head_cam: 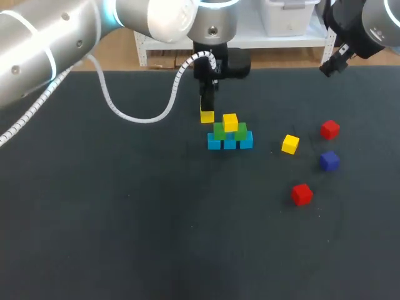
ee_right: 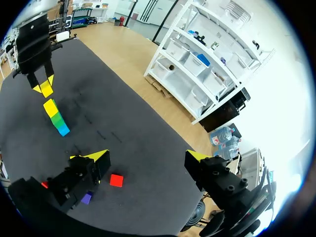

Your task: Place the blue cubes, place green cubes on the blue cubes, place the yellow cubes on the green cubes, then place the red cubes on the yellow cubes, and place purple cube on the red cubes.

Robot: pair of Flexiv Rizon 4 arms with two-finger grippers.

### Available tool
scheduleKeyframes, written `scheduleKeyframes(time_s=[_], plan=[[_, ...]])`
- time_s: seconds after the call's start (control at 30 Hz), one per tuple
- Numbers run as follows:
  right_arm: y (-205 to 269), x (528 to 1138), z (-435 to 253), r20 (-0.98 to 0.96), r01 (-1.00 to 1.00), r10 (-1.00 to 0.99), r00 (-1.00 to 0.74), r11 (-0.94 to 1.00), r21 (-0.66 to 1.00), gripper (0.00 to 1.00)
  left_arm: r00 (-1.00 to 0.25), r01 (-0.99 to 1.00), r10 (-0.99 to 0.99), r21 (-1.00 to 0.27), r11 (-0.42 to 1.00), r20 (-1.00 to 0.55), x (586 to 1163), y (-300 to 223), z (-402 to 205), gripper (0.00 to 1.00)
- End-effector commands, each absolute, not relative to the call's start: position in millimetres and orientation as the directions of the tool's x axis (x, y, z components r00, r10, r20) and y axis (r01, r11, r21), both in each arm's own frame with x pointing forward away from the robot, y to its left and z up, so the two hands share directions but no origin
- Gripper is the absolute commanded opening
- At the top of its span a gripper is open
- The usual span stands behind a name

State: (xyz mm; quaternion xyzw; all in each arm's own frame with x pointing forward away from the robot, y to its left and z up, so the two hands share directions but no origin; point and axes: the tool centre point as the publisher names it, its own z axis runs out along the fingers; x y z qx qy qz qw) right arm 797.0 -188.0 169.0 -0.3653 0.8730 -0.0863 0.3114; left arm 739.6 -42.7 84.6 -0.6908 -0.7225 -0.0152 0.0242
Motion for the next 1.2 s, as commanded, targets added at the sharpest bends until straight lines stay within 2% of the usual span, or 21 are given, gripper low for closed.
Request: scheduleKeyframes(time_s=[0.03, 1.2], plan=[[-188, 796, 168, -0.483, -0.58, -0.691, -0.538, 0.719, -0.383, 1.0, -0.039, 0.999, 0.997, -0.022, 0.04, 0.059, 738, -45, 81, 0.0], [-188, 796, 168, -0.483, -0.58, -0.691, -0.538, 0.719, -0.383, 1.0, -0.013, 0.999, 0.997, -0.038, 0.016, 0.079, 738, -62, 71, 0.0]])
